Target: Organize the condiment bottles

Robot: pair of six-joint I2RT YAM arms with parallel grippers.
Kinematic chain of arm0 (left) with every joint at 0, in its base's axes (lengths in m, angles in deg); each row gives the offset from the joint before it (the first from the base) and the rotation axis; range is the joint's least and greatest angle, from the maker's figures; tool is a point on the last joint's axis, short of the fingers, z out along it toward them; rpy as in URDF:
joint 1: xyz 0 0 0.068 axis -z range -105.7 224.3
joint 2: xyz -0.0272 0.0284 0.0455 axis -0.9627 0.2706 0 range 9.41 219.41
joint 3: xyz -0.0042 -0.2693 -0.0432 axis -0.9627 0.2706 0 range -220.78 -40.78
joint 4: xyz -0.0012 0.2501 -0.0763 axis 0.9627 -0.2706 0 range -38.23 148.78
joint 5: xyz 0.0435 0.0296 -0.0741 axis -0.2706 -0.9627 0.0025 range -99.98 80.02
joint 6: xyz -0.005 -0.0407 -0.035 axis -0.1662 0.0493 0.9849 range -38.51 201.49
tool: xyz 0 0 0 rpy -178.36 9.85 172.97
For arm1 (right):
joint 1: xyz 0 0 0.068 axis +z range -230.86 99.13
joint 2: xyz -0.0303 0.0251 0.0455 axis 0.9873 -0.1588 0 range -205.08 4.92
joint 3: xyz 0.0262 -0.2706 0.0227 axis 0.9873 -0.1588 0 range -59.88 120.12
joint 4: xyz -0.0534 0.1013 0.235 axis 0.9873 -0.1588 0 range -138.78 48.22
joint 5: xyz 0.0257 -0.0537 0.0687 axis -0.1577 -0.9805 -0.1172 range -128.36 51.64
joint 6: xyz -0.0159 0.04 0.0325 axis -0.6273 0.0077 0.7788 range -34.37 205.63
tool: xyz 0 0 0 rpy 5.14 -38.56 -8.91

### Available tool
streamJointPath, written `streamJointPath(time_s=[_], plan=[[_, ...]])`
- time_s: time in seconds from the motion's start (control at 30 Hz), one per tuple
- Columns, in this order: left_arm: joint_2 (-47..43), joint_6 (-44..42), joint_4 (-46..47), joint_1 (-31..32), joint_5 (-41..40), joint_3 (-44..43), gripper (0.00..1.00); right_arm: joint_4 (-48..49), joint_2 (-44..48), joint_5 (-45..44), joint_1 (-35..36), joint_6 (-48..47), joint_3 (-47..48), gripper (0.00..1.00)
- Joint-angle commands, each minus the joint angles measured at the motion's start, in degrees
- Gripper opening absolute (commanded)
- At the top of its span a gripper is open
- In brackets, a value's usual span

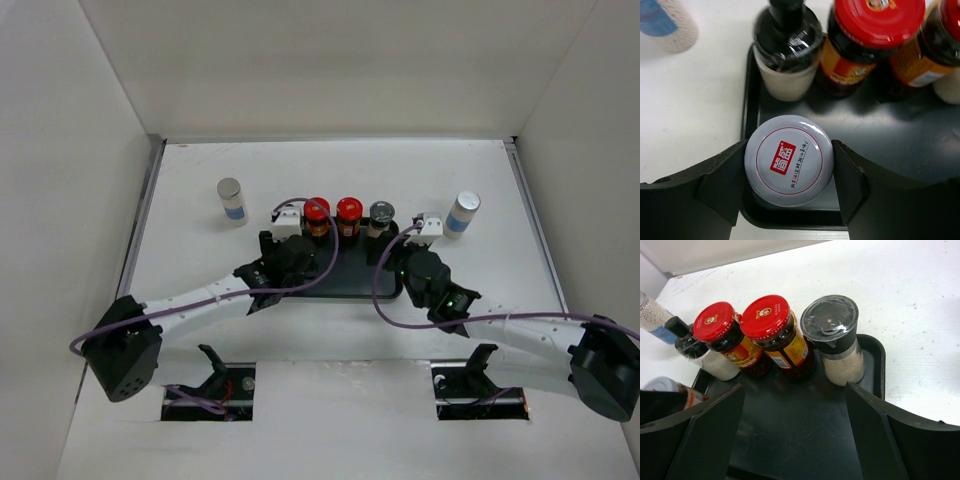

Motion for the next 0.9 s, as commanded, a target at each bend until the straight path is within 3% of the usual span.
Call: streamJointPath(time_s=[0.0, 0.33, 0.5, 0.57, 0.77, 0.87], plan=[[0.3, 1.9, 8.4, 1.9, -2.7, -0.8, 0.33, 3.2, 1.1, -0.5, -0.8, 0.6, -0.3, 0.88], [2.1, 4.5, 12.2, 5.3, -5.4, 5.3, 0.44, 2.8, 2.1, -0.6, -1.1, 0.4, -0.3, 0.89], [-1.1, 5.1, 14.9, 5.9, -6.8, 7.4, 0.76, 2.8, 1.9, -0.3, -1.7, 0.8, -0.4, 0.9], [-3.7, 4.2, 16.2, 5.7, -8.2, 7.5, 0.83, 3.0, 1.3, -0.6, -1.6, 0.3, -0.2, 0.9], [-12.0, -2.6, 17.1, 0.0, -7.3, 3.3, 0.89, 2.7, 1.2, -0.3, -1.6, 0.3, 0.0, 0.91], [-13.2, -4.1, 14.7, -7.4, -6.2, 0.3, 0.89, 2.8, 1.4, 0.0, -1.6, 0.7, -0.3, 0.91]])
